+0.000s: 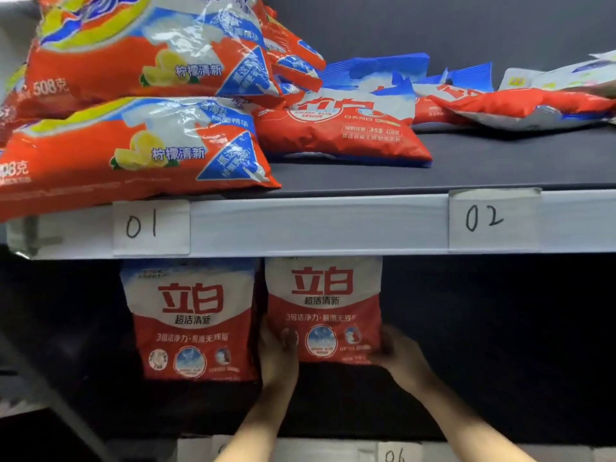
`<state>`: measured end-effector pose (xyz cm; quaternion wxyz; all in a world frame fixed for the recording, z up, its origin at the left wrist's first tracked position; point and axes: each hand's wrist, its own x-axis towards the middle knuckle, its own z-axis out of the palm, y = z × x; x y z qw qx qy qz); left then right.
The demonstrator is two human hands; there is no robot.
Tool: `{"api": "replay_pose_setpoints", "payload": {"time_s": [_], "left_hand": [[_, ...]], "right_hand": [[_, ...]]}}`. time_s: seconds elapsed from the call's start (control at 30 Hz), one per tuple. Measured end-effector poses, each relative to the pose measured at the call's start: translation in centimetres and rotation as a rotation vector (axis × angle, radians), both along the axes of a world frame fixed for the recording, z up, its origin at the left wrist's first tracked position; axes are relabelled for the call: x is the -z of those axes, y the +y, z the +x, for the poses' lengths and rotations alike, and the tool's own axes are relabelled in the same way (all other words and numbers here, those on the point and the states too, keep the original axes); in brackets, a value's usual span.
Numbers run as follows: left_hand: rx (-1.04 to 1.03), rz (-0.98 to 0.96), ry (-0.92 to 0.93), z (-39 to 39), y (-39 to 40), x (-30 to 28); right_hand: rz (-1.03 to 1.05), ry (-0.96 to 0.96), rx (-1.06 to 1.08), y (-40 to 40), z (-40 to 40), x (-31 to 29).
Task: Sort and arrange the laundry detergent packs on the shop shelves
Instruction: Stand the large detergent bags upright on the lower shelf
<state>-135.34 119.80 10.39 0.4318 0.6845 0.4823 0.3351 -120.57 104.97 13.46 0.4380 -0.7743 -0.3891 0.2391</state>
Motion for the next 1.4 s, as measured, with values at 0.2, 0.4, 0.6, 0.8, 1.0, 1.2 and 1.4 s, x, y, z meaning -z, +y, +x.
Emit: {"api": "replay_pose_setpoints", "payload": {"time_s": [0.2, 0.4, 0.6, 0.8, 1.0, 1.2, 1.4], "left_hand": [[0.097, 0.137, 0.106, -2.0, -3.1, -0.5], [0.389, 0.259, 0.719, -3.7, -7.8, -1.5], [0.570, 0.683, 0.830, -4.9, -13.2, -6.2], [0.536, 1.108, 0.619, -6.7, -16.6, -14.9], [0.452, 1.274, 0.405, -8.5, -18.5, -24.4], [0.285, 1.319, 0.290, -6.6, -16.8, -32.5], [0.245, 1.150, 0.515, -1.6, -10.2, -35.3]], "right_hand": [[-0.124, -0.241, 0.107, -1.9, -2.4, 0.0], [-0.346, -0.391, -0.019, -5.7, -4.4, 0.2], [-0.300, -0.622, -0.208, -9.7, -6.2, -4.2], [-0.065, -0.857, -0.268, -14.2, -8.0, -13.2], [0.179, -0.988, -0.211, -17.7, -8.9, -22.7], [0.328, -0.999, -0.147, -16.3, -7.1, -29.4], [0.139, -0.865, -0.026, -10.6, -3.2, -31.5]]}}
